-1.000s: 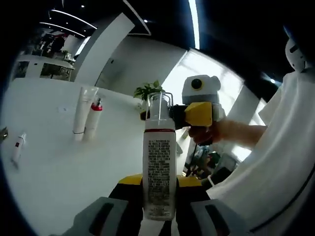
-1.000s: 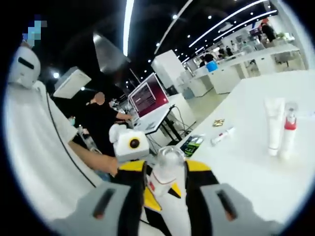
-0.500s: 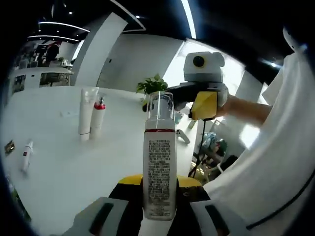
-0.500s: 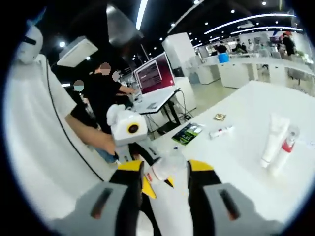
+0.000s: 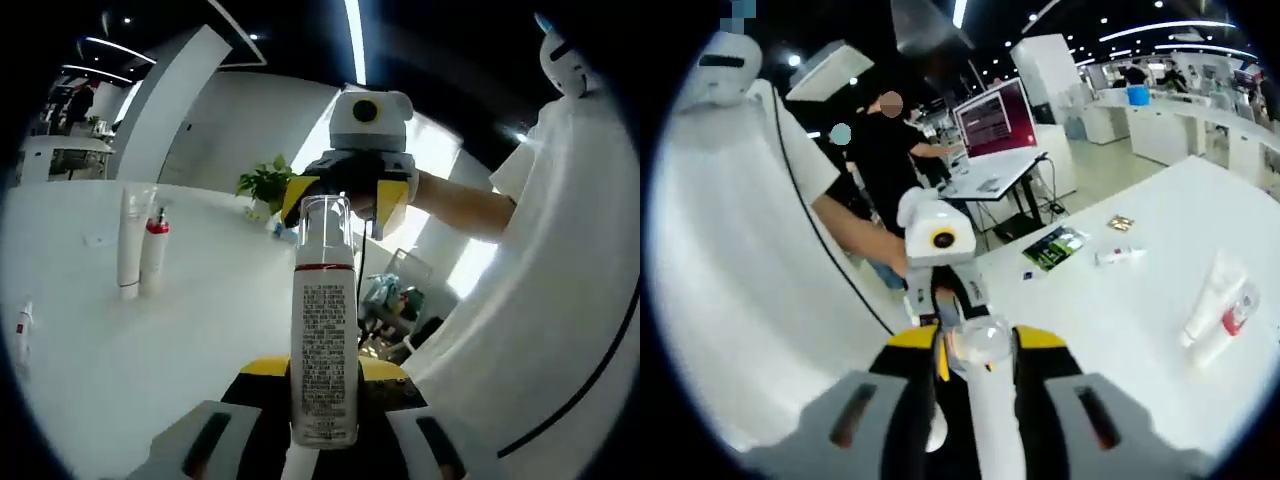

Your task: Arrange the skincare products in the storage area until every visible bottle or jar stands upright without overlapping.

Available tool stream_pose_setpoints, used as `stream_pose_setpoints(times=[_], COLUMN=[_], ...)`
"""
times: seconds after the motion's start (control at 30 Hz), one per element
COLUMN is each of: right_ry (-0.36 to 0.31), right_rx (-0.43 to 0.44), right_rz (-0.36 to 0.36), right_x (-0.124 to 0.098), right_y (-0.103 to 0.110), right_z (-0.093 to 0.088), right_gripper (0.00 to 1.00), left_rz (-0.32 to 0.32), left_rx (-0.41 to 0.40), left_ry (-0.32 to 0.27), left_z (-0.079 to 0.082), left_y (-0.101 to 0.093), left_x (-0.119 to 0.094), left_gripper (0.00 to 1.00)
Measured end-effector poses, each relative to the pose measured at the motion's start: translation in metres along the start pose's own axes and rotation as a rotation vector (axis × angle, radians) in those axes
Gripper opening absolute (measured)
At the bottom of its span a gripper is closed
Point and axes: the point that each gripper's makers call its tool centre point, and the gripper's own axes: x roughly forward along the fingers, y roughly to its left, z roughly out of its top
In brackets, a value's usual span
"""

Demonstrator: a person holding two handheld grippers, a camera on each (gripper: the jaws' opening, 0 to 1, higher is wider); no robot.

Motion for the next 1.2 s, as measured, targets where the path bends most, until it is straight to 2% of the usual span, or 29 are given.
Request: stream_pose_setpoints(times=[0.07, 0.13, 0.3, 0.43, 0.53, 0.73, 0.9, 1.07, 1.2], right_ry=[0.011, -0.025, -0.092, -0.117, -0.188, -0.237, -0.222, -0.251, -0.270], right_rx=[0.017, 0.012, 0.025, 0.023, 0.004, 0.025, 0.014, 0.003, 0.007], right_rz=[0.034, 0.050, 0.126, 0.170, 0.199, 0.217, 0.217, 0.223, 0.213], right_x=[-0.003, -0.008, -0.024, -0.030, -0.035, -0.041, -0.042, -0.051, -0.055], right_y=[0.003, 0.001, 0.006, 0.009, 0.009, 0.007, 0.010, 0.017, 0.021], right_z=[-0.002, 0.003, 0.013, 0.016, 0.018, 0.007, -0.004, -0.002, -0.004], right_gripper=[0.27, 0.23, 0.20, 0.20, 0.21, 0.22, 0.25, 0.21, 0.20], left_rz=[-0.032, -0.037, -0.050, -0.056, -0.052, -0.001, 0.032, 0.035, 0.025], left_rx=[-0.022, -0.015, -0.030, -0.035, -0.049, -0.059, -0.060, -0.070, -0.073], left_ry=[-0.022, -0.024, -0.032, -0.024, -0.046, -0.061, -0.095, -0.145, -0.156], left_z=[0.008, 0.012, 0.024, 0.029, 0.032, 0.032, 0.033, 0.037, 0.038], left_y=[-0.005, -0.007, -0.013, -0.018, -0.018, -0.020, -0.024, -0.029, -0.033], left_x=[0.003, 0.007, 0.018, 0.023, 0.025, 0.038, 0.046, 0.053, 0.059], left_gripper=[0.23, 0.23, 0.24, 0.23, 0.23, 0.23, 0.23, 0.23, 0.24])
